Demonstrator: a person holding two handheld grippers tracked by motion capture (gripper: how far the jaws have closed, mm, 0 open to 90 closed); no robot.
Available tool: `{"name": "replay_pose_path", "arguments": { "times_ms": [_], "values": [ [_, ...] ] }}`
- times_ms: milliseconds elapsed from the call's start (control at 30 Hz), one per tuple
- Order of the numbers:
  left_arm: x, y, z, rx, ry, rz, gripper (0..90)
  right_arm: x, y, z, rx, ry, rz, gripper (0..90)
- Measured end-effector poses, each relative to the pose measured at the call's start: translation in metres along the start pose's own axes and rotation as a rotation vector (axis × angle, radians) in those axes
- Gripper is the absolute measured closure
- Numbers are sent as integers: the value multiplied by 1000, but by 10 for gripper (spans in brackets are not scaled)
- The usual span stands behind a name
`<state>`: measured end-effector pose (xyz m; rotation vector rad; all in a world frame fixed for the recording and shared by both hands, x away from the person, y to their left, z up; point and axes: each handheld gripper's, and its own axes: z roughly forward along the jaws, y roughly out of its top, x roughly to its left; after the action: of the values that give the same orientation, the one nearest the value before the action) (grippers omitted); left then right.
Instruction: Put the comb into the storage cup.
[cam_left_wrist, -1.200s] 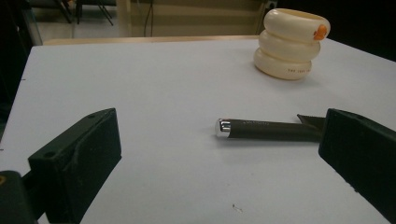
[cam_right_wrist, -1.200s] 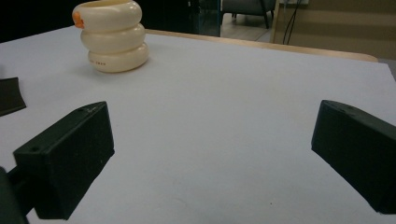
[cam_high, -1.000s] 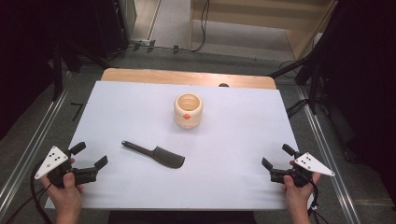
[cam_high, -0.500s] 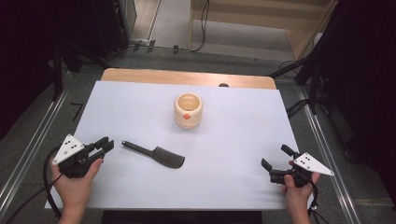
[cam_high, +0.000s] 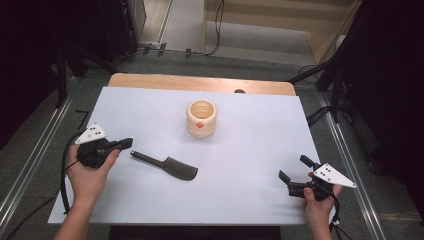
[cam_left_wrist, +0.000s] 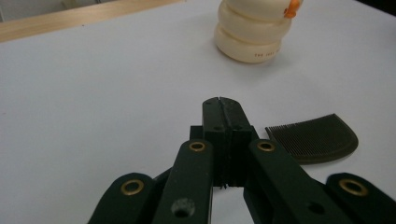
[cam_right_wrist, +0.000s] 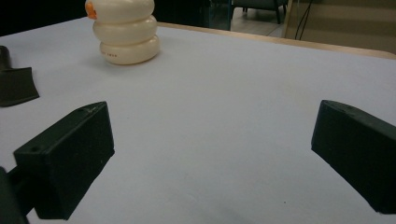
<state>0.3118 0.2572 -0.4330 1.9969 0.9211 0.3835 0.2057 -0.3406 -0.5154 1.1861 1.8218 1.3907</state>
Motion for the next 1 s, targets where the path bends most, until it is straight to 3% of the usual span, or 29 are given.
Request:
{"name": "replay_pose_path", "arguments": {
  "times_ms": [67, 100, 367, 400, 567, 800, 1000],
  "values": [
    [1, 3, 7, 29, -1, 13, 900, 0, 0, 0, 4, 1, -2, 0],
    [0, 5, 13, 66, 23, 31, 900, 0, 0, 0, 4, 2, -4, 0],
    [5, 8, 36, 153, -17, 37, 900, 1, 0, 2, 10, 14, -8, 0],
    [6, 7, 42, 178, 3, 43, 900, 1, 0, 2, 10, 20, -7, 0],
    [10, 6, 50, 215, 6, 66, 900, 1, 0, 2, 9, 32, -9, 0],
    [12, 4, 65, 323, -6, 89, 900, 2, 0, 3, 13, 32, -13, 0],
    [11, 0, 69, 375, -16, 102, 900, 1, -1, 2, 8, 35, -9, 0]
  ]
}}
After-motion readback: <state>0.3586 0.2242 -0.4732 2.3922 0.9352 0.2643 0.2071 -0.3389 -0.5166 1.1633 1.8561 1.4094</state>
